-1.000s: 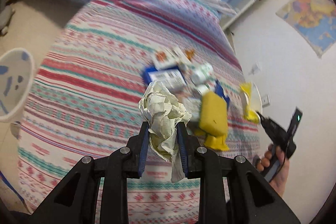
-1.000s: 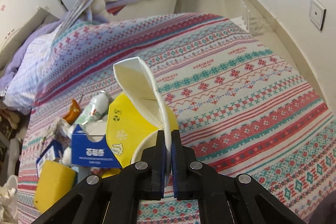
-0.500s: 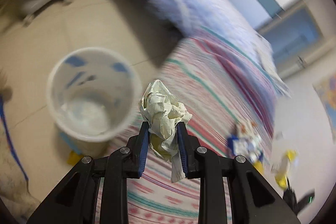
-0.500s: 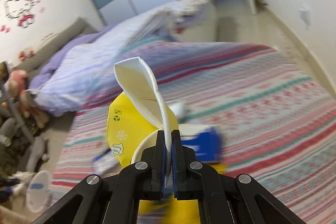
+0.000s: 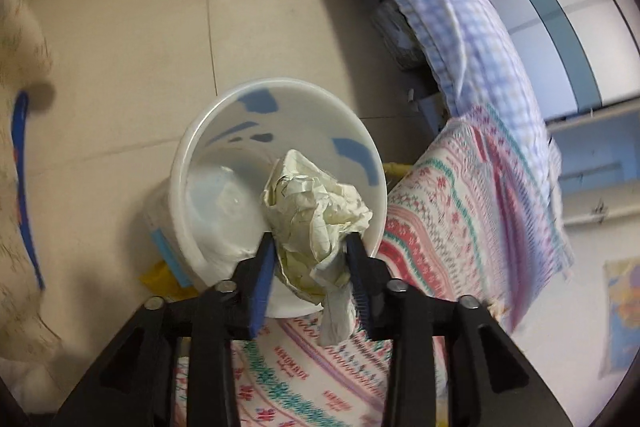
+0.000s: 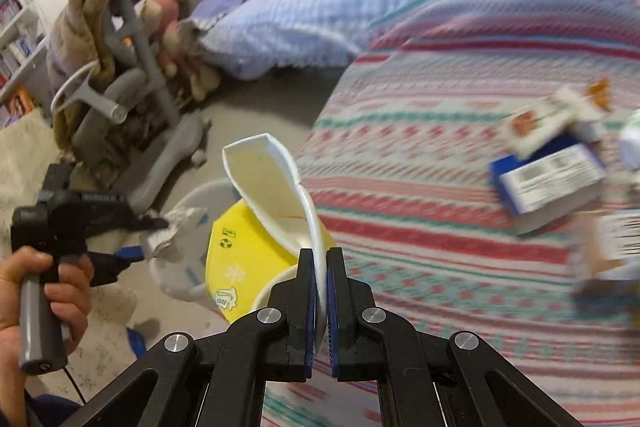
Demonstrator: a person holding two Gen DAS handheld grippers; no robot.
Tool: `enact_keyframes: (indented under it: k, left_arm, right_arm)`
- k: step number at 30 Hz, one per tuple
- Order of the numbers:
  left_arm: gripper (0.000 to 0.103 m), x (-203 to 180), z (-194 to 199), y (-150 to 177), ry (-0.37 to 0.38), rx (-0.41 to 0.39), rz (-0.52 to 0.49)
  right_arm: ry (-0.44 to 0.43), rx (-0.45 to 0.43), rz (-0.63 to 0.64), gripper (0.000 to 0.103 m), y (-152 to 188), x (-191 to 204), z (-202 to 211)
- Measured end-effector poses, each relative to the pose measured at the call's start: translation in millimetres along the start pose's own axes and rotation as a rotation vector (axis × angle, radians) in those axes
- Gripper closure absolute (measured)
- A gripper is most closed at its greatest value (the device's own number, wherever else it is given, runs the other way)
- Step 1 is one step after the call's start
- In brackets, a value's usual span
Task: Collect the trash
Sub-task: 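Carry the tissue over the wastebasket and open the left tool, then lower the yellow-white cup into the wastebasket and open the right tool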
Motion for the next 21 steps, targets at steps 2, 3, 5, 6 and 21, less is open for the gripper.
enact_keyframes:
  k: [2, 3, 5, 6, 21]
  left_arm:
    - [0.05, 2, -2, -2, 0.032, 0.028, 0.02]
    - [0.049, 2, 0, -3, 0.037, 0.025, 0.017]
    - [0.048, 4, 5, -4, 0.021, 0.006, 0.007]
    - [0.047, 6, 7, -6, 0.013, -0.005, 0.009]
    - [0.047, 31, 42, -21, 0.016, -0.122, 0.08]
  right_arm:
    - [-0.019, 0.023, -0.015, 0.099, 1, 7, -18]
    - [-0.031, 0.031, -0.028, 0.099, 0, 9, -27]
    - [-0.053, 0.033, -0.052, 0.099, -3, 17, -36]
    - [-0.065, 0.034, -0.062, 0.099, -3, 21, -40]
    - [-0.016, 0.135, 0.052, 0.038, -23, 110, -137]
Point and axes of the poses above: each gripper's, at about its wrist camera, not at the fingertips, and z roughly against the way its jaws point, x to its left, y to its underside, the point moved 4 cm from there along -z, roughly the way its jaws point, and after that the axes turned 4 degrees about -z, right-handed, at the moved point
